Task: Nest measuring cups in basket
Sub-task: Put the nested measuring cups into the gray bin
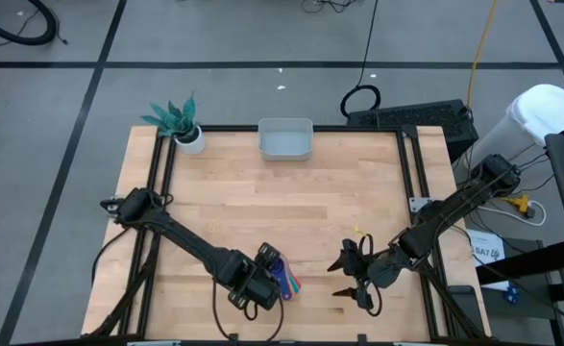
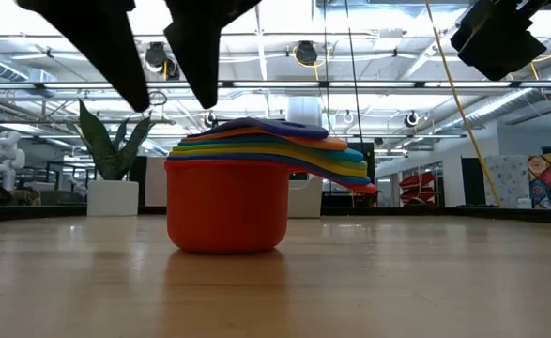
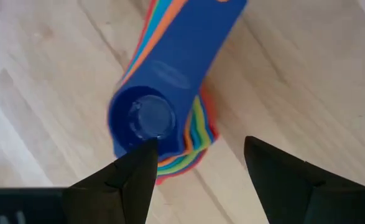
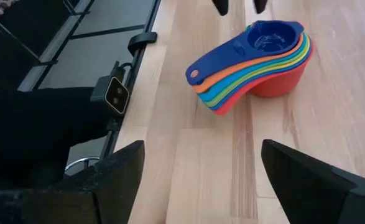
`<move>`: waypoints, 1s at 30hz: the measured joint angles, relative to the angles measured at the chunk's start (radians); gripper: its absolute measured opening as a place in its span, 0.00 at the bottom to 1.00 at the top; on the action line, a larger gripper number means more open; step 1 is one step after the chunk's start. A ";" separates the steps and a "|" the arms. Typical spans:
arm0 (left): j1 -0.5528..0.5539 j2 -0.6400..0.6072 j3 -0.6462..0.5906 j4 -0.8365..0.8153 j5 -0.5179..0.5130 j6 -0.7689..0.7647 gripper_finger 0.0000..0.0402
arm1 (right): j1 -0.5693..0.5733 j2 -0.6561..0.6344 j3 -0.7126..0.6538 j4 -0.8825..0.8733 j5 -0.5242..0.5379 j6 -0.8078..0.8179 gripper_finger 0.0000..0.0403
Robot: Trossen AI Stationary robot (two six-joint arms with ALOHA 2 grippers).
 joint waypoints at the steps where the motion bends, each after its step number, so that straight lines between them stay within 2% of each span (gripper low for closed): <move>1: 0.003 0.000 0.000 0.000 0.001 -0.003 0.60 | 0.000 0.000 0.000 0.000 0.000 -0.001 0.78; 8: 0.020 0.004 0.000 0.011 0.026 0.001 0.60 | -0.001 0.000 0.000 0.000 0.001 -0.001 0.78; 16: 0.040 0.080 0.000 0.039 0.087 0.010 0.60 | -0.001 0.000 0.000 0.006 0.000 -0.001 0.78; 30: 0.087 0.099 0.002 0.073 0.074 -0.003 0.60 | -0.001 0.000 0.000 0.014 0.000 0.000 0.78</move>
